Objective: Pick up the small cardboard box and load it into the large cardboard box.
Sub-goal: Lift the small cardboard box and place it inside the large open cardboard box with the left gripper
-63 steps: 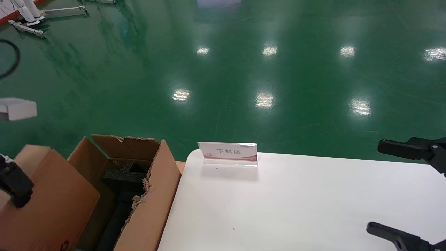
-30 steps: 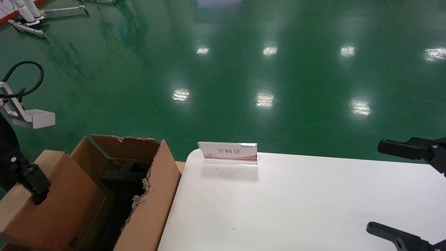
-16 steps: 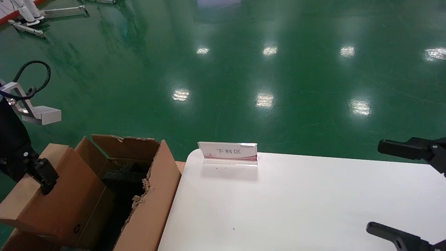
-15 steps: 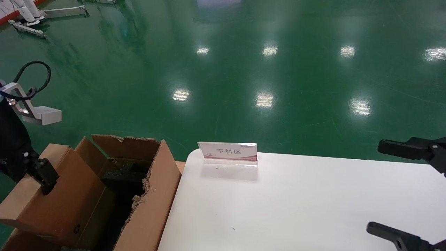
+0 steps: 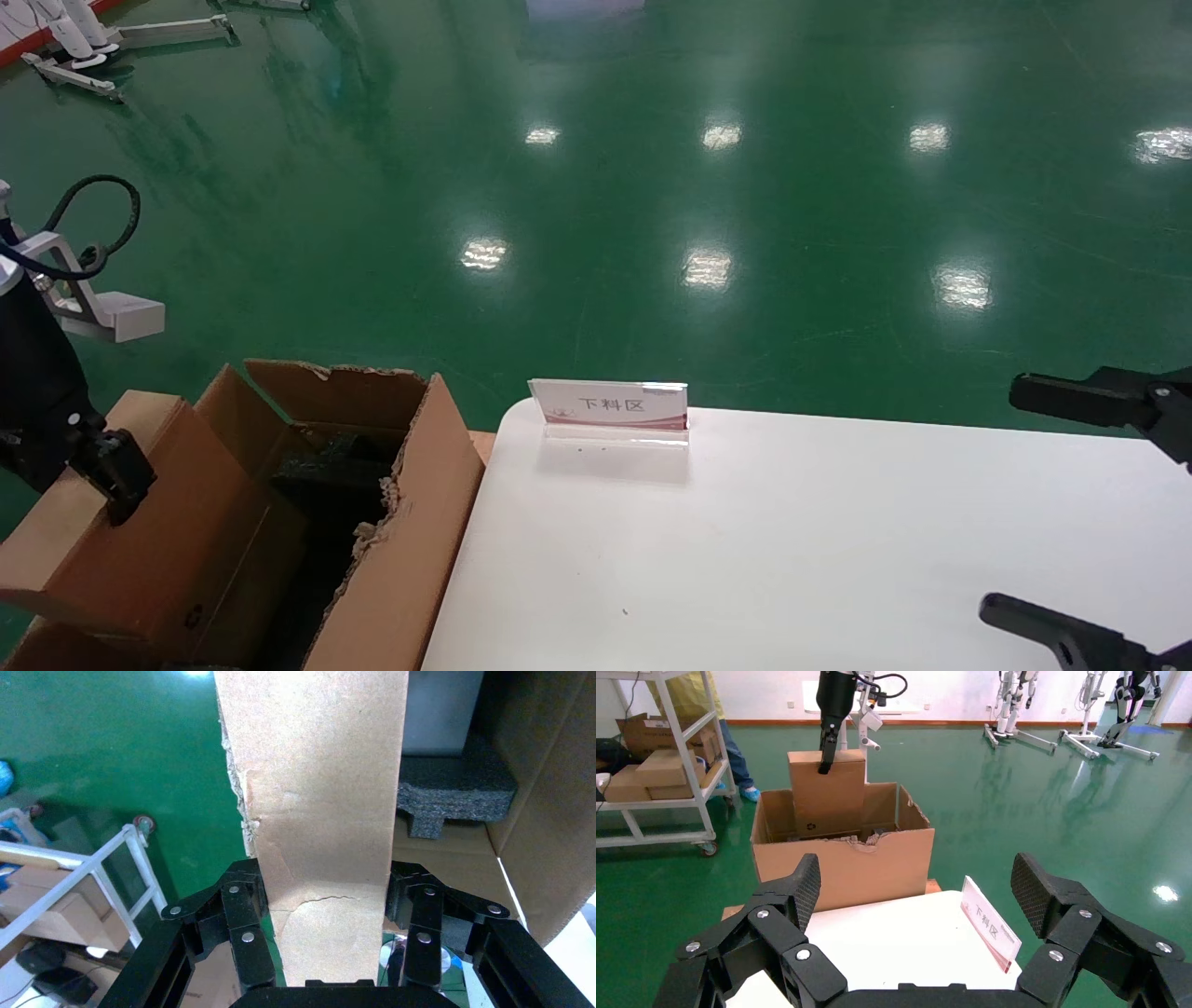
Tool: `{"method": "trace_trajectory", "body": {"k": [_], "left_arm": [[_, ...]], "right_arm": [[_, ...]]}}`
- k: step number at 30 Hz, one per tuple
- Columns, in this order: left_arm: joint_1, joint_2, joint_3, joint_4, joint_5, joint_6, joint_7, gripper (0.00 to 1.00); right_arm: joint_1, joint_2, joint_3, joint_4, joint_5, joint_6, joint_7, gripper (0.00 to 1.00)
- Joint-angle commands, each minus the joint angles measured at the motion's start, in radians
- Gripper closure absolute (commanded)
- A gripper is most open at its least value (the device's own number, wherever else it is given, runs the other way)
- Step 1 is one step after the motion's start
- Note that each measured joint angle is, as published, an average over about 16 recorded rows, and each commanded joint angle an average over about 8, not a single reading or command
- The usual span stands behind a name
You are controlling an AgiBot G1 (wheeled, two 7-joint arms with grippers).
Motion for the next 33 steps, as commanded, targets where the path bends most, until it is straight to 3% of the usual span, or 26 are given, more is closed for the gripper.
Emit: {"method": "trace_trajectory", "body": {"k": [1,33], "left_arm": [[0.006,0.003,0.002,0.004,0.003,-0.001,-0.002,1.00],[0.085,0.011,-0.014,0.025,-0.004,-0.083,-0.039,1.00]], "right_arm": [[0.000,0.000,0.000,0.000,0.000,0.000,0.000,0.00],[0.000,0.000,0.000,0.000,0.000,0.000,0.000,0.00]]}}
